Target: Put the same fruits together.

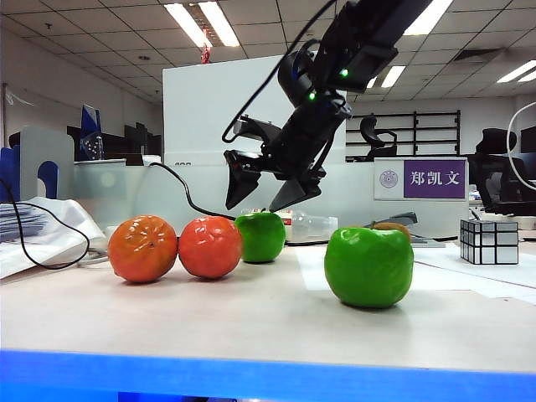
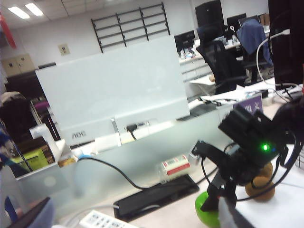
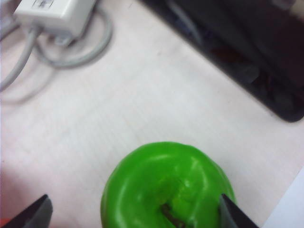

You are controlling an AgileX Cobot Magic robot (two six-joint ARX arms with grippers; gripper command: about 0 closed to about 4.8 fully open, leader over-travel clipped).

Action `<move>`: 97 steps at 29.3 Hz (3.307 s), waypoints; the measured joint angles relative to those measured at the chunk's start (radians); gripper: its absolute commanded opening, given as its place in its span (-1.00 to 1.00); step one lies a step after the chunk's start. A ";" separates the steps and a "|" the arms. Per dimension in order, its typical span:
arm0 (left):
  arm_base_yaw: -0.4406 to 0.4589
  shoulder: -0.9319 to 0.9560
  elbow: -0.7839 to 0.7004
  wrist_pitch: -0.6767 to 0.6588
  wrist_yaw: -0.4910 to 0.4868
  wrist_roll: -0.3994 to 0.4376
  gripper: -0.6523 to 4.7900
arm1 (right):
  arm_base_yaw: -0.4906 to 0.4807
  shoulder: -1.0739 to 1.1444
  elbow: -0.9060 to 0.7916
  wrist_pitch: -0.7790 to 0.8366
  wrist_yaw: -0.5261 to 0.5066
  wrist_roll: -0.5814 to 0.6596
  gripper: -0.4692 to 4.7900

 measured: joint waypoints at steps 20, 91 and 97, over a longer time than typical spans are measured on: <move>0.000 0.000 0.030 0.003 -0.026 0.025 1.00 | 0.000 0.030 0.004 -0.042 0.079 -0.008 1.00; 0.000 0.000 0.030 0.008 -0.043 -0.043 1.00 | -0.004 -0.486 -0.141 -0.399 0.157 -0.146 -0.85; 0.000 0.000 0.030 0.009 -0.042 -0.048 1.00 | -0.005 -0.648 -0.279 -0.355 0.157 -0.146 -0.85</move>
